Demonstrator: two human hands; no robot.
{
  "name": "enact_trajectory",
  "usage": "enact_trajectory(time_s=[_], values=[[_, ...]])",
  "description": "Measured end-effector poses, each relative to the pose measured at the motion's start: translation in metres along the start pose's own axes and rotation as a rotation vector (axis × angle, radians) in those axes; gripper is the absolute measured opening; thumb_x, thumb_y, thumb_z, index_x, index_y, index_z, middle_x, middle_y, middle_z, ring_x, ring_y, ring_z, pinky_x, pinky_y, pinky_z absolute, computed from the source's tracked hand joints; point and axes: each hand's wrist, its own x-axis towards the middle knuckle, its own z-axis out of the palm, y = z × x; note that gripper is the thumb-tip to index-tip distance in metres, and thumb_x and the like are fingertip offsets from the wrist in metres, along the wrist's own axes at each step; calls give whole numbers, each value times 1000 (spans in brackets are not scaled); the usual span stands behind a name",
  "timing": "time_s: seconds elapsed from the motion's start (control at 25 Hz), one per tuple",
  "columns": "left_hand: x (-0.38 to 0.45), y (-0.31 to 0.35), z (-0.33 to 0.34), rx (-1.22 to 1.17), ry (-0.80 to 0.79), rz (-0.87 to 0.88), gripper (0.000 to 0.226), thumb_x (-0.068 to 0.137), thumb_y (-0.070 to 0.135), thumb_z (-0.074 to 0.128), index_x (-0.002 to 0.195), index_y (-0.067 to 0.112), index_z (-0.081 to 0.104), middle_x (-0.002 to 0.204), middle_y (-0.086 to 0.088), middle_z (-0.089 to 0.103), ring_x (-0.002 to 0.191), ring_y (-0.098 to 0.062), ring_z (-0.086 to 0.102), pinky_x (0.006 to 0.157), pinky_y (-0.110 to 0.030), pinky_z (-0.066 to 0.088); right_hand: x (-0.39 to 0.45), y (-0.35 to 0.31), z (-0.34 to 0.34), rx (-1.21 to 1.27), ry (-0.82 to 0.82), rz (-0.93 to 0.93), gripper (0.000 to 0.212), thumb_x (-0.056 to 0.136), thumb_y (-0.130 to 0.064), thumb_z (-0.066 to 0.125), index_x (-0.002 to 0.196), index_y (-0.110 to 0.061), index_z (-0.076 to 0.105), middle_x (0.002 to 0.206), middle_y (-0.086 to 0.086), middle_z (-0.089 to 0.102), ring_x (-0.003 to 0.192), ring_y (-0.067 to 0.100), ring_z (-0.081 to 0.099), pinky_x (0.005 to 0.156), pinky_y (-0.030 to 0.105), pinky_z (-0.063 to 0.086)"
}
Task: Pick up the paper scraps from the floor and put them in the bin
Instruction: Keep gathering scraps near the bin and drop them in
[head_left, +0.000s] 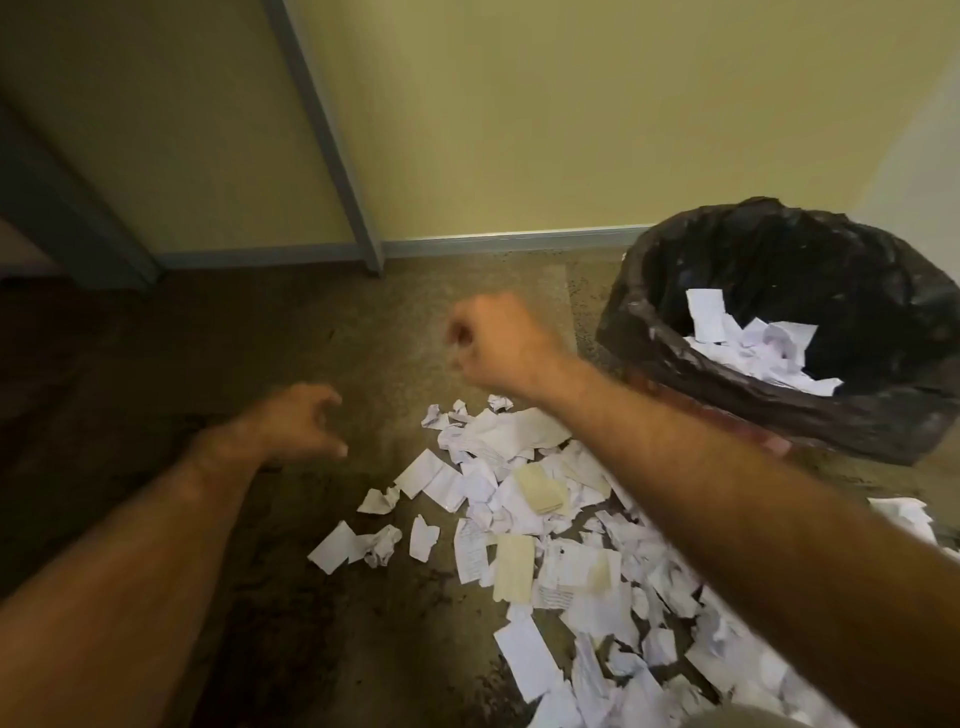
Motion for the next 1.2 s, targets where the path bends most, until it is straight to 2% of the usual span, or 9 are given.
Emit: enact_trajectory(time_s=[0.08,0.2,0.36,0.56,0.64,0.76,0.84,1.0,1.2], values=[[9,-36,47,-84,-45,-98,101,68,23,87,150,26,28,153,-10,35,137,-30,38,107,-46,41,6,-7,60,-73,-243,-6,36,81,-24,74,115,-16,64,111,6,66,102,21,62,88,35,52],[21,-69,105,-124,-126,-147,142,48,26,96,154,38,2,162,-9,8,147,-35,15,114,-54,30,2,-3,140,-185,-497,39,88,66,-46,84,138,-19,41,138,11,49,122,31,51,94,44,49],[32,-78,153,-35,-176,-193,156,44,37,97,148,46,-18,161,-13,-17,148,-41,-2,116,-60,22,-11,11,216,-386,-664,77,122,61,-62,81,152,-34,6,160,16,6,143,43,18,105,54,37],[48,-72,176,27,-128,-131,144,51,51,91,148,48,-14,158,-14,-17,147,-44,-1,116,-59,22,4,9,246,-359,-573,121,112,70,-54,79,151,-41,2,161,15,-3,145,44,10,109,51,37],[54,-73,178,27,-81,-97,132,52,56,89,150,46,0,155,-12,-4,144,-39,13,114,-52,31,12,8,245,-351,-557,109,103,77,-53,73,151,-43,2,161,16,-6,146,43,6,111,47,33],[59,-76,181,-101,18,-26,99,60,46,89,143,36,36,137,-5,23,126,-25,38,104,-36,43,25,15,244,-365,-595,111,110,66,-58,79,151,-41,12,160,17,0,146,42,5,113,48,28],[58,-74,181,-167,66,-11,76,69,32,86,135,30,49,130,-3,31,119,-21,42,98,-30,43,31,15,243,-293,-583,146,98,67,-50,82,148,-39,28,158,15,10,144,41,12,109,50,33],[63,-72,183,-136,120,35,39,81,21,75,118,25,63,123,-1,42,112,-21,51,93,-28,45,31,10,252,-166,-433,168,44,86,-26,69,129,-26,61,138,13,43,128,33,42,100,42,47],[70,-67,187,-72,206,40,15,85,13,63,97,18,71,106,-6,61,92,-20,58,77,-26,46,26,5,254,-196,-400,188,25,92,-12,59,115,-11,68,117,14,62,106,29,59,89,37,49]])
